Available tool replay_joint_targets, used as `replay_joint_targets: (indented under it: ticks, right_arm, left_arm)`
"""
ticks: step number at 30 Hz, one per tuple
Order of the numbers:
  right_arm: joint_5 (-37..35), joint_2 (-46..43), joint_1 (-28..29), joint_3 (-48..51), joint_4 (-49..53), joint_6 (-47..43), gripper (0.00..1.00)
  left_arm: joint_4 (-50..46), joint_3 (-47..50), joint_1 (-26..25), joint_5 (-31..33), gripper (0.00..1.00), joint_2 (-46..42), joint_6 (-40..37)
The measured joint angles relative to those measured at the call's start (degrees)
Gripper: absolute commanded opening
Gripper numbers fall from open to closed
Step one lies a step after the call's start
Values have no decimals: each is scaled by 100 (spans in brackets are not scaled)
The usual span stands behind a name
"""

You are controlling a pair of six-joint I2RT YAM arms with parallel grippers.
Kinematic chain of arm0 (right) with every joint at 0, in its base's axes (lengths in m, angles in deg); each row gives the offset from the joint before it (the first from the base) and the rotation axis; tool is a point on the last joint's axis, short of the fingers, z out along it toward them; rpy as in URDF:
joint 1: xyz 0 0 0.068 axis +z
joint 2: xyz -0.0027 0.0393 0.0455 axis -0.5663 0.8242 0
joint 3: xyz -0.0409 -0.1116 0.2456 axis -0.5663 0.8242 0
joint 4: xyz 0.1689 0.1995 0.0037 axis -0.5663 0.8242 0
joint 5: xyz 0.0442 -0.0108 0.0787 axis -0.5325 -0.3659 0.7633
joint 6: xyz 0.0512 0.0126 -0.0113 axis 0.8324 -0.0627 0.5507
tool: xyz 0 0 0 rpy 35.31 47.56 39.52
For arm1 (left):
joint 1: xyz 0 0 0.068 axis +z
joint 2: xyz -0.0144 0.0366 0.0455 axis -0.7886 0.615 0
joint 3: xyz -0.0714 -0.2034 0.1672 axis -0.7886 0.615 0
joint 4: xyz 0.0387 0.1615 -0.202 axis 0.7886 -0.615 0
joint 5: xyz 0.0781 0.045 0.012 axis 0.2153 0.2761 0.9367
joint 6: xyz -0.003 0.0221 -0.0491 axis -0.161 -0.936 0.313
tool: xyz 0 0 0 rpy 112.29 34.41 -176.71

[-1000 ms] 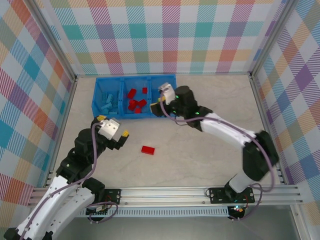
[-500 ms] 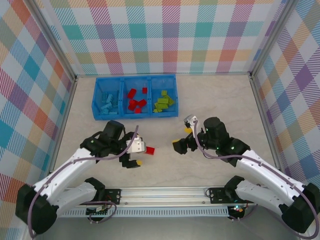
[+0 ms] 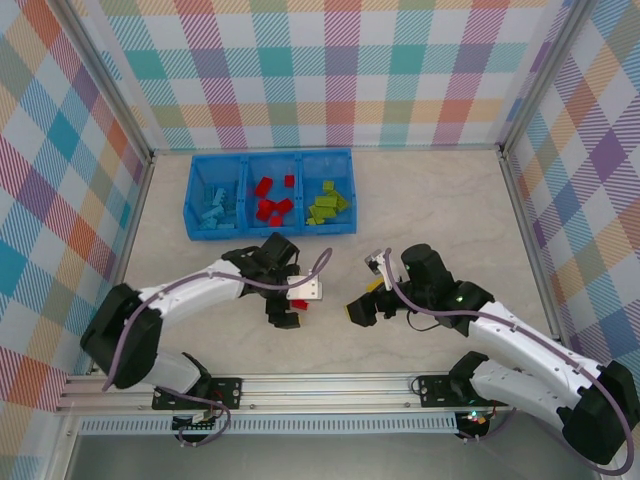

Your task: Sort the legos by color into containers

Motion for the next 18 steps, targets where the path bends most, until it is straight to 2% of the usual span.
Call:
replay_joint_targets:
  ticks: [7,10,12,17,18]
  right_arm:
    - [-2,-111,0,0,81,24,100]
    - [-20,-201,0,0,116,66,100]
    - [-37,-249,0,0,168,72,100]
    - [-46,-313,2,-26,474,85,100]
    - [-46,-310,4,-52,570,85,100]
  left_arm:
    - [365,-9,-13,629,82,706,-70]
    - [348,-74,-13,695,63,887,-201]
    - [225,-144,-52,678,60,951,-247]
    - [223,-153,-83,640,21,966,-380]
    - [258,-151,-83,658,16,949,-382]
